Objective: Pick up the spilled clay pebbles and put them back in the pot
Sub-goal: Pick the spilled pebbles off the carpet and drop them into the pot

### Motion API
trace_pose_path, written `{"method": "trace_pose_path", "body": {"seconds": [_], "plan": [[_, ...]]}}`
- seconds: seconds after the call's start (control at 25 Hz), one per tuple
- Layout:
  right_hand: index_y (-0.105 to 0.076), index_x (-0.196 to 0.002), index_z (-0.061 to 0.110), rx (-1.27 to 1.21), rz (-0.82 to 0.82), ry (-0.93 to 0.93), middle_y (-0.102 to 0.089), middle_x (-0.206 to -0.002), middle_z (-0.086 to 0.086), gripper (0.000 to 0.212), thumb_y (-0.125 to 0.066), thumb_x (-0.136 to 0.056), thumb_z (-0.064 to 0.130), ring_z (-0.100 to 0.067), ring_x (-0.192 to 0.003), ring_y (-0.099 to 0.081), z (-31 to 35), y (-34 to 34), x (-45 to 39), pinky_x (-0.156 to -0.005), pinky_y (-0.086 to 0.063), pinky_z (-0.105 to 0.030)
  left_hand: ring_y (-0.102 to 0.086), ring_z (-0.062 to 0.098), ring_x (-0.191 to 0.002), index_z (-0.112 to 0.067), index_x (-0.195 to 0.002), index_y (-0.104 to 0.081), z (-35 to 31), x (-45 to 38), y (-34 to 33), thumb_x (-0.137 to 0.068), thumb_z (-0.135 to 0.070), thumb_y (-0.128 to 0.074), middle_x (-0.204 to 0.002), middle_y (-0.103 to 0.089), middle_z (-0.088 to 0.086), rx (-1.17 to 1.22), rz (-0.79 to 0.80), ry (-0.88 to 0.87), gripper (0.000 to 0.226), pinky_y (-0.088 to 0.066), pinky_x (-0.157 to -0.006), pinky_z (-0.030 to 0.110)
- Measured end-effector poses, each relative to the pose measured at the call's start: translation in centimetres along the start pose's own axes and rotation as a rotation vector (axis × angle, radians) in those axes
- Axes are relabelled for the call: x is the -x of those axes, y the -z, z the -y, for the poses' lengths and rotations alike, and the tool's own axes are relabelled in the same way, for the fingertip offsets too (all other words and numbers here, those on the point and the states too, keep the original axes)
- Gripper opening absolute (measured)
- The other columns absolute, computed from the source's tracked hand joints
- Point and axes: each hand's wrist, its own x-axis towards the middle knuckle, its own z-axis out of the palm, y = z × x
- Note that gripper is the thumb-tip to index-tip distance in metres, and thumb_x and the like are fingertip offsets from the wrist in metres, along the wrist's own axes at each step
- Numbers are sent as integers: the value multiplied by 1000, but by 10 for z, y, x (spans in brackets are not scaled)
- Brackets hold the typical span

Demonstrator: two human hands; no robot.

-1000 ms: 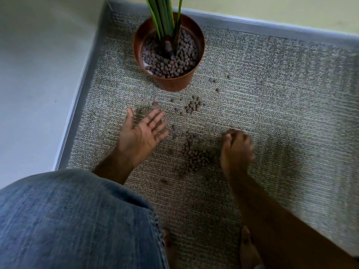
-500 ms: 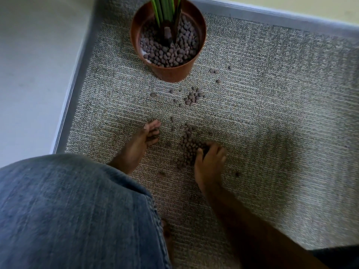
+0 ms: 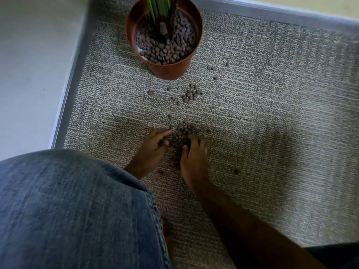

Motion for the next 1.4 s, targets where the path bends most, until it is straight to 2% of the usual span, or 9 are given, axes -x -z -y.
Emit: {"method": "trace_pose_path", "body": {"seconds": [0.24,0.4,0.52,0.64,0.8,0.96,1.12,1.24,1.4], "plan": [[-49,-142,12,-160,55,-62,-44,-139,-9,40,-43,-102,14,-28,-126,-46,18,-12,-4,-109,-40,-40,-55,13,-129,-11,-144,-59,-13,-4,-15,-100,0,-54,-139,-55,6,13,-21,50,46,-41,-114,26],[-54,-134,7,-298,27,-149,-47,-134,-14,35,-45,-101,11,-31,-123,-50,21,-12,-9,-107,-41,-41,-64,-6,-112,-20,-136,-64,-14,-8,-23,-95,1,-60,-130,-67,-4,148,-58,100,47,-45,-97,5],[-58,-129,6,-384,11,-178,-53,-128,-15,31,-45,-102,12,-29,-119,-52,21,-10,-13,-102,-42,-34,-70,-4,-109,-28,-129,-67,-14,-11,-24,-93,-3,-64,-119,-74,-15,276,-60,164,44,-54,-99,18],[-62,-122,4,-483,-14,-214,-60,-121,-16,27,-44,-103,11,-30,-114,-57,21,-10,-17,-101,-44,-33,-71,3,-111,-28,-124,-71,-13,-16,-19,-92,-8,-68,-117,-76,-12,315,-69,171,38,-55,-100,25],[-63,-114,6,-627,-42,-271,-67,-111,-15,22,-46,-103,15,-31,-105,-64,22,-6,-22,-96,-50,-52,-73,5,-108,-26,-117,-75,-22,-17,-13,-90,-10,-74,-111,-79,-10,414,-57,174,31,-57,-88,16],[-62,-107,6,-727,-65,-248,-70,-103,-15,19,-47,-104,16,-32,-98,-67,26,4,-26,-88,-53,-56,-76,6,-103,-24,-112,-79,-38,-17,-6,-87,-14,-78,-107,-81,-7,520,-64,179,26,-55,-79,11],[-61,-104,3,-890,-58,-272,-67,-105,-24,21,-45,-104,17,-30,-95,-65,43,18,-34,-94,-51,-58,-77,10,-102,-27,-106,-81,-62,-25,2,-88,-17,-78,-105,-81,-4,559,-77,139,21,-57,-80,14],[-61,-103,0,-1058,-44,-286,-66,-97,-22,25,-41,-105,15,-27,-92,-61,61,28,-37,-92,-51,-56,-77,14,-104,-23,-107,-81,-81,-27,8,-90,-14,-75,-106,-81,-1,577,-75,65,20,-58,-82,17],[-63,-98,5,-1340,-19,-312,-62,-83,-10,26,-41,-104,16,-22,-81,-59,93,51,-50,-76,-48,-39,-76,20,-108,-17,-111,-80,-109,-35,27,-93,-7,-72,-113,-80,7,689,-31,23,22,-60,-89,25]]}}
